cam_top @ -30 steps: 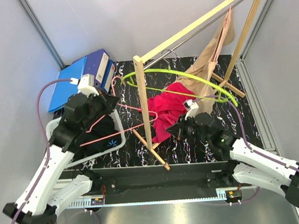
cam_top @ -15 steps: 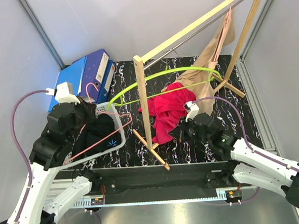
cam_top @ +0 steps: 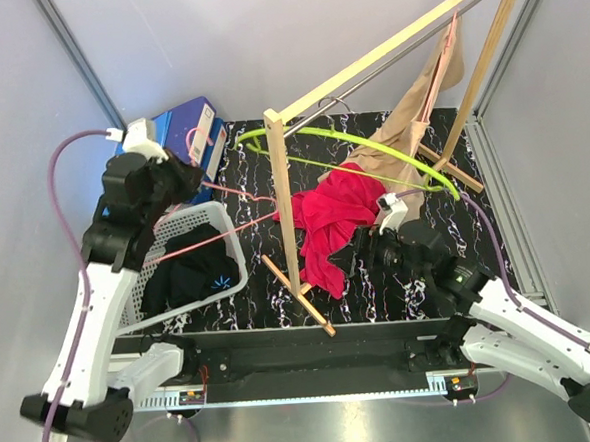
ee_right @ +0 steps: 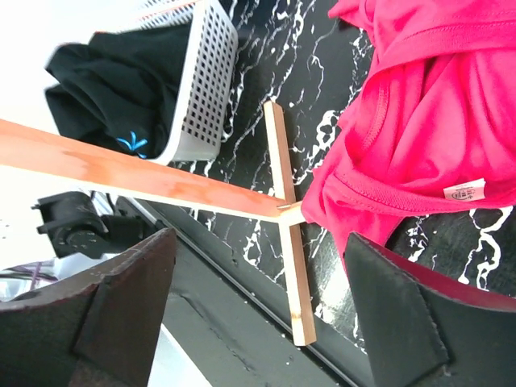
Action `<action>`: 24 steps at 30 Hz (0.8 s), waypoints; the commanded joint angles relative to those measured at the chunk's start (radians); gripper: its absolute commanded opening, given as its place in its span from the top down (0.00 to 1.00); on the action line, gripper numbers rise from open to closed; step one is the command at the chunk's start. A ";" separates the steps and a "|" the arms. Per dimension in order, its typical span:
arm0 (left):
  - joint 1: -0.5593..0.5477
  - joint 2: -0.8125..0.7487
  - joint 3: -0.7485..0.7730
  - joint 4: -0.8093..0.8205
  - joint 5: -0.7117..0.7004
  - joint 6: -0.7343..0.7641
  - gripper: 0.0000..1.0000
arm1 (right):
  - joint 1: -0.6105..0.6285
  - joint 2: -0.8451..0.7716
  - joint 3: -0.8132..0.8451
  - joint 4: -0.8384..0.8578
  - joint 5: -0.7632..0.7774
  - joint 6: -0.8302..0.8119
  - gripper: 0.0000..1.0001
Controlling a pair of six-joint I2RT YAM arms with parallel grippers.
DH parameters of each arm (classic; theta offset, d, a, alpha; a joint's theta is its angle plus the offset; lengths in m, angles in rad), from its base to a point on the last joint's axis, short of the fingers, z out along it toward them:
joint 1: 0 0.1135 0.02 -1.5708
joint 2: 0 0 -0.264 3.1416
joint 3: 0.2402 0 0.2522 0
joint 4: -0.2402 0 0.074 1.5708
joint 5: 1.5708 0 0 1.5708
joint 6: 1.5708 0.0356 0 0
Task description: Remove the t-shirt from the hanger
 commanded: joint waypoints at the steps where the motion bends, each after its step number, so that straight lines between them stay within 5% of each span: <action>1: 0.071 0.106 -0.099 0.319 0.421 -0.122 1.00 | -0.027 -0.056 0.003 -0.007 -0.009 0.039 0.05; 10: 0.114 0.272 -0.289 0.816 0.810 -0.373 1.00 | -0.110 -0.116 -0.062 0.049 -0.046 0.204 0.00; 24: 0.096 0.283 -0.535 1.027 0.971 -0.551 1.00 | -0.113 -0.094 -0.146 0.215 -0.030 0.223 0.12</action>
